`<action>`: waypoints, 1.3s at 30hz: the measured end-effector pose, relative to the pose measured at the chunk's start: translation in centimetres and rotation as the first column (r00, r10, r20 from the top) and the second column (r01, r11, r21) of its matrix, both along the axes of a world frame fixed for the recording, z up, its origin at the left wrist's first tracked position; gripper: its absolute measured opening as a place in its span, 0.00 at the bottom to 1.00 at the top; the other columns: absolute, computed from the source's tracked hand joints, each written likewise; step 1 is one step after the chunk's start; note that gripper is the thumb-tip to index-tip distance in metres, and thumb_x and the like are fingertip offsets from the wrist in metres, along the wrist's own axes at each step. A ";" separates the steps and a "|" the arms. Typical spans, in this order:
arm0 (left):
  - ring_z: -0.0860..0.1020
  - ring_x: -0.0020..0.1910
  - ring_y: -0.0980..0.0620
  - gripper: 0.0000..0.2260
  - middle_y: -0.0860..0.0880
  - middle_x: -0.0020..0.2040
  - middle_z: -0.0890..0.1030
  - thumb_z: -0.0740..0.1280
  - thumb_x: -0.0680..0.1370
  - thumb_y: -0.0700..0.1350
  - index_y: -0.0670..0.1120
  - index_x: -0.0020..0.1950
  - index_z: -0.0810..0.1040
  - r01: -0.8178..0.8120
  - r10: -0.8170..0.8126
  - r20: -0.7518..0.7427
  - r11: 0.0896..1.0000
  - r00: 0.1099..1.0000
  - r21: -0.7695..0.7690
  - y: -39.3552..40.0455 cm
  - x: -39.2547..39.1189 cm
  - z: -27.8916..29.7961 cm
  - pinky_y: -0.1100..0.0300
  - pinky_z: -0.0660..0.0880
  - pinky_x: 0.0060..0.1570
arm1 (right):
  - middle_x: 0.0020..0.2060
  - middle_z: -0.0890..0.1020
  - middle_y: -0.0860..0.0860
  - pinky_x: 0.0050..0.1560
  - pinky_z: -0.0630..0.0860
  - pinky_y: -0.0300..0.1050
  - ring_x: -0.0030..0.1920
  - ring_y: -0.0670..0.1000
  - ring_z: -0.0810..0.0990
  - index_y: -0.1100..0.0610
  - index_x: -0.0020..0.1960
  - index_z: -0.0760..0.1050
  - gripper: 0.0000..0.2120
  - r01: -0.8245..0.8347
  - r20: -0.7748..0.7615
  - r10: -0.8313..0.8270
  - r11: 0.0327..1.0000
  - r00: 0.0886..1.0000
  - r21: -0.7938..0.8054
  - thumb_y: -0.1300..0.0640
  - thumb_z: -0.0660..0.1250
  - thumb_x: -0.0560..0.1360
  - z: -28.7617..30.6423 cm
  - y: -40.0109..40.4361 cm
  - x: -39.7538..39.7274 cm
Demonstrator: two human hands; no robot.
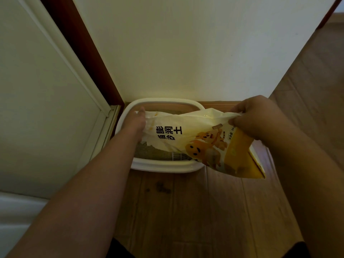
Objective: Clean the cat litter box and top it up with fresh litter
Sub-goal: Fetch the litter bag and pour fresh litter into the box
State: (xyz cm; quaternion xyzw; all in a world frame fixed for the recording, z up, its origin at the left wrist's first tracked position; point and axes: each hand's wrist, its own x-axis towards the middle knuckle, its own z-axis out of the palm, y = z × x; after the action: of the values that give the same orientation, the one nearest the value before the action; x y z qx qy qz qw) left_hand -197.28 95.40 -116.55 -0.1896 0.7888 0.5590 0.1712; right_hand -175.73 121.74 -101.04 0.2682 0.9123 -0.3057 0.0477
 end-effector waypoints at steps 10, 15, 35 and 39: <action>0.82 0.54 0.41 0.32 0.46 0.60 0.81 0.64 0.72 0.66 0.52 0.71 0.72 0.013 -0.015 0.011 0.993 1.000 0.114 1.9 2.8 4.7 0.41 0.80 0.56 | 0.44 0.81 0.52 0.27 0.73 0.41 0.37 0.51 0.80 0.51 0.60 0.83 0.14 -0.083 0.122 0.065 0.986 0.990 0.144 0.61 0.69 0.77 -0.8 1.0 0.1; 0.82 0.54 0.41 0.35 0.47 0.60 0.82 0.64 0.68 0.70 0.53 0.70 0.73 0.061 -0.058 -0.025 0.994 0.998 0.096 2.4 4.1 6.4 0.40 0.79 0.57 | 0.42 0.81 0.52 0.28 0.73 0.41 0.35 0.51 0.79 0.51 0.60 0.83 0.15 -0.152 0.241 0.105 0.971 0.965 0.184 0.62 0.68 0.76 -1.4 1.2 0.1; 0.75 0.45 0.58 0.13 0.56 0.43 0.76 0.59 0.84 0.58 0.57 0.40 0.70 0.266 -0.239 -0.317 0.963 0.918 0.043 6.1 13.6 13.2 0.51 0.75 0.53 | 0.58 0.80 0.54 0.58 0.79 0.47 0.55 0.54 0.80 0.55 0.67 0.76 0.17 -0.274 0.521 0.104 0.926 0.847 0.260 0.58 0.66 0.78 -5.7 0.9 -0.4; 0.71 0.41 0.63 0.13 0.59 0.41 0.73 0.58 0.84 0.58 0.57 0.42 0.69 0.304 -0.262 -0.339 0.949 0.904 0.078 6.7 13.8 13.1 0.56 0.71 0.48 | 0.68 0.76 0.49 0.65 0.75 0.50 0.65 0.52 0.77 0.45 0.75 0.68 0.25 -0.274 0.212 0.257 0.960 0.943 0.058 0.47 0.67 0.79 -1.4 -1.9 -0.9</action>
State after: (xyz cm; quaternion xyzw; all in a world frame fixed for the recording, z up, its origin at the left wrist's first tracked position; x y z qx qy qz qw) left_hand -183.51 102.10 -103.46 0.0332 0.7874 0.6016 0.1302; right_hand -176.68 119.83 -102.47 0.1743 0.9429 -0.2278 0.1692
